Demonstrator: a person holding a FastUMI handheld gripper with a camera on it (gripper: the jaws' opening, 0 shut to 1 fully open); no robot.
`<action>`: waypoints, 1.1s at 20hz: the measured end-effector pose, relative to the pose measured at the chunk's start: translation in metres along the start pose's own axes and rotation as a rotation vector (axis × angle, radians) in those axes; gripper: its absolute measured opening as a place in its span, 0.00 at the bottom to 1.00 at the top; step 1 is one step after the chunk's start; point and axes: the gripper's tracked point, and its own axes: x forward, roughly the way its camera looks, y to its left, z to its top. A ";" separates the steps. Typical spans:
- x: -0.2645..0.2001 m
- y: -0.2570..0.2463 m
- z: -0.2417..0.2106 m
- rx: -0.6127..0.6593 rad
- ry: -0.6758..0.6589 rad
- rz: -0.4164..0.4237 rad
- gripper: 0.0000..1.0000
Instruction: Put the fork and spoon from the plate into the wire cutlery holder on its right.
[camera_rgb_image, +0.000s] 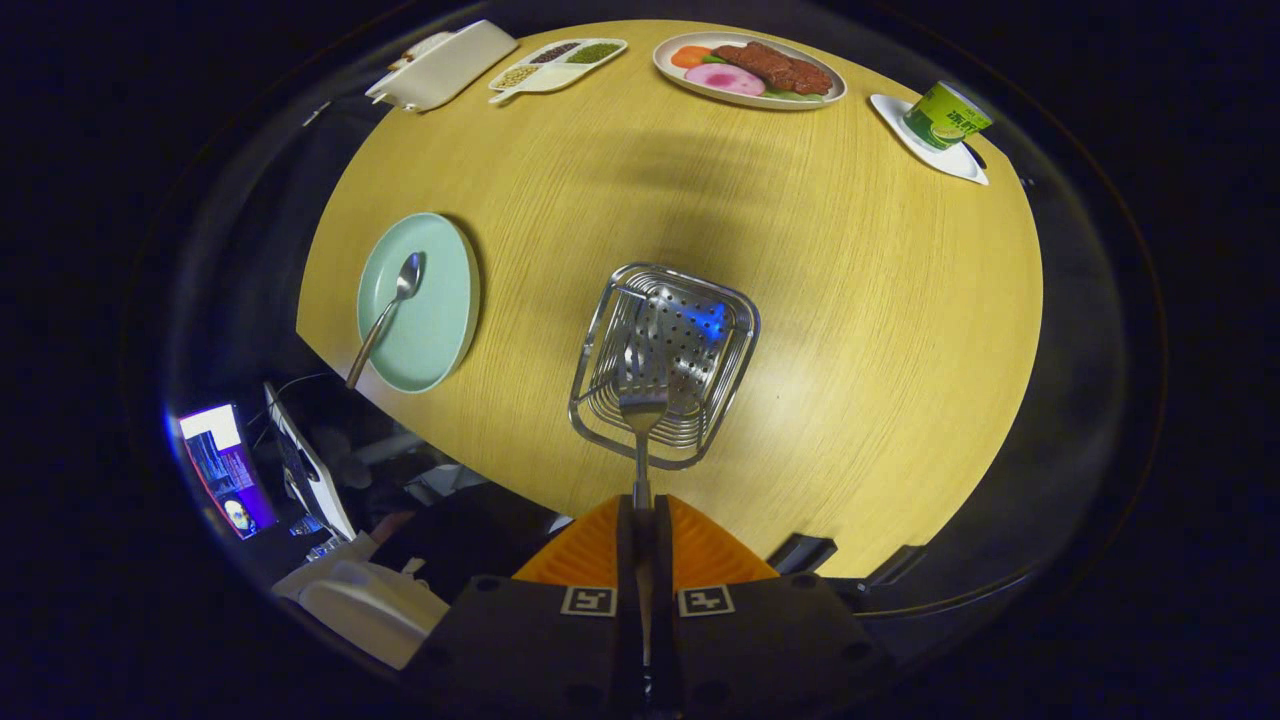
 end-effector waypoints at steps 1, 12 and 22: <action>0.002 -0.002 0.001 0.008 0.005 -0.003 0.08; -0.010 -0.004 0.020 0.087 -0.064 0.030 0.63; -0.080 0.033 0.070 0.132 -0.585 0.025 0.99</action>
